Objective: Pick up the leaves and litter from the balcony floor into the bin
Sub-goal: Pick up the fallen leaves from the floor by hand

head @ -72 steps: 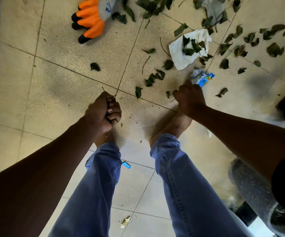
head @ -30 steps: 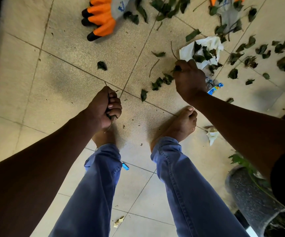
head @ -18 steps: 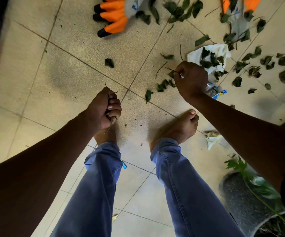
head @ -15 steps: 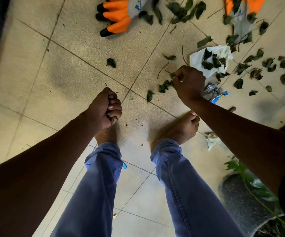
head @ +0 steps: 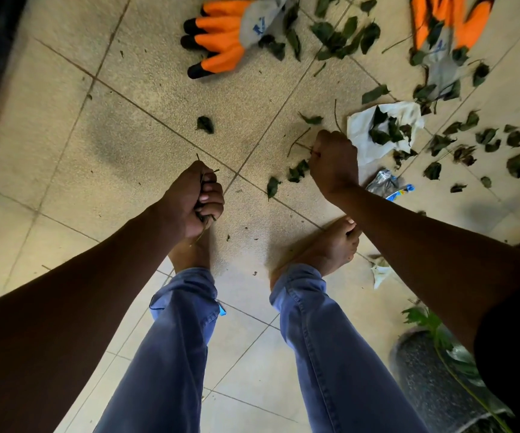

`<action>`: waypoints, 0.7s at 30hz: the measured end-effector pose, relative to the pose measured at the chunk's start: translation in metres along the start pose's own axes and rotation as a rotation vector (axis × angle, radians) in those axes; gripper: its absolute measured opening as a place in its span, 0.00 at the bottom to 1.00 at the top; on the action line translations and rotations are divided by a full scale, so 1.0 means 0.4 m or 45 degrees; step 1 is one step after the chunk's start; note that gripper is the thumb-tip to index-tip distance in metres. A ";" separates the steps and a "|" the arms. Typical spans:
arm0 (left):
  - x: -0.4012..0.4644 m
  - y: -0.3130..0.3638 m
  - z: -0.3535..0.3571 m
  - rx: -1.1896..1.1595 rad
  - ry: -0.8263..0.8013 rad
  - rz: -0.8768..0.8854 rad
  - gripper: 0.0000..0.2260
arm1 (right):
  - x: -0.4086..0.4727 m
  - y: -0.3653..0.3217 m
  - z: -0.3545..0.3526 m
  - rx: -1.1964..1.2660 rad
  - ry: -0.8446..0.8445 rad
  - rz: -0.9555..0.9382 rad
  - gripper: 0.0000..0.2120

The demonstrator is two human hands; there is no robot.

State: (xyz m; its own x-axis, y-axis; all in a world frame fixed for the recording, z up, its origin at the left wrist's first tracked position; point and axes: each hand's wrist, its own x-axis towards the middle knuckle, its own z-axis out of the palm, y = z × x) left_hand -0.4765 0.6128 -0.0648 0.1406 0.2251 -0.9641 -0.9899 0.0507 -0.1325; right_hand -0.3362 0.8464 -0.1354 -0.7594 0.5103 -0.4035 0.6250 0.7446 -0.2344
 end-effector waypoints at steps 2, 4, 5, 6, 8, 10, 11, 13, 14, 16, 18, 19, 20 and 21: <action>0.002 0.005 0.013 0.010 -0.004 0.008 0.16 | 0.020 -0.001 -0.017 0.222 0.080 0.124 0.07; 0.005 0.011 0.022 0.017 -0.011 0.019 0.16 | 0.042 -0.001 -0.036 0.441 0.155 0.207 0.12; 0.008 0.013 0.026 0.016 -0.015 0.021 0.17 | 0.051 0.001 -0.042 0.492 0.161 0.215 0.17; 0.009 0.016 0.029 0.011 -0.022 0.017 0.17 | 0.059 0.002 -0.045 0.485 0.148 0.190 0.21; 0.013 0.019 0.035 -0.002 -0.029 0.008 0.17 | 0.075 0.002 -0.046 0.349 0.089 0.090 0.25; 0.018 0.020 0.039 0.003 -0.021 0.010 0.17 | 0.090 0.007 -0.043 0.224 0.013 -0.011 0.22; 0.019 0.020 0.041 0.007 -0.017 0.012 0.16 | 0.097 0.009 -0.040 0.182 -0.022 -0.034 0.19; 0.022 0.019 0.042 0.007 -0.008 0.013 0.16 | 0.104 0.005 -0.038 0.100 -0.059 -0.026 0.13; 0.022 0.018 0.042 0.005 -0.004 0.015 0.16 | 0.104 0.001 -0.041 0.068 -0.062 -0.016 0.11; 0.024 0.014 0.042 0.003 0.006 0.020 0.16 | 0.104 -0.001 -0.041 0.055 -0.062 0.009 0.08; 0.025 0.010 0.046 0.003 0.006 0.020 0.16 | 0.107 -0.002 -0.043 0.126 -0.058 0.101 0.08; 0.025 0.008 0.049 -0.005 0.003 0.015 0.16 | 0.110 -0.005 -0.047 0.220 -0.057 0.188 0.07; 0.026 0.006 0.053 -0.014 -0.005 0.010 0.16 | 0.114 -0.010 -0.055 0.353 -0.051 0.306 0.06; 0.027 0.006 0.056 -0.023 -0.018 0.006 0.16 | 0.116 -0.022 -0.069 0.527 -0.061 0.430 0.04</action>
State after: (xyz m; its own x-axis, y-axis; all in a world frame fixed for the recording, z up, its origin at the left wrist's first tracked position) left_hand -0.4770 0.6373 -0.0704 0.1358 0.2393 -0.9614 -0.9907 0.0324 -0.1319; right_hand -0.3817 0.8754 -0.1278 -0.5004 0.6649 -0.5545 0.8596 0.3053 -0.4096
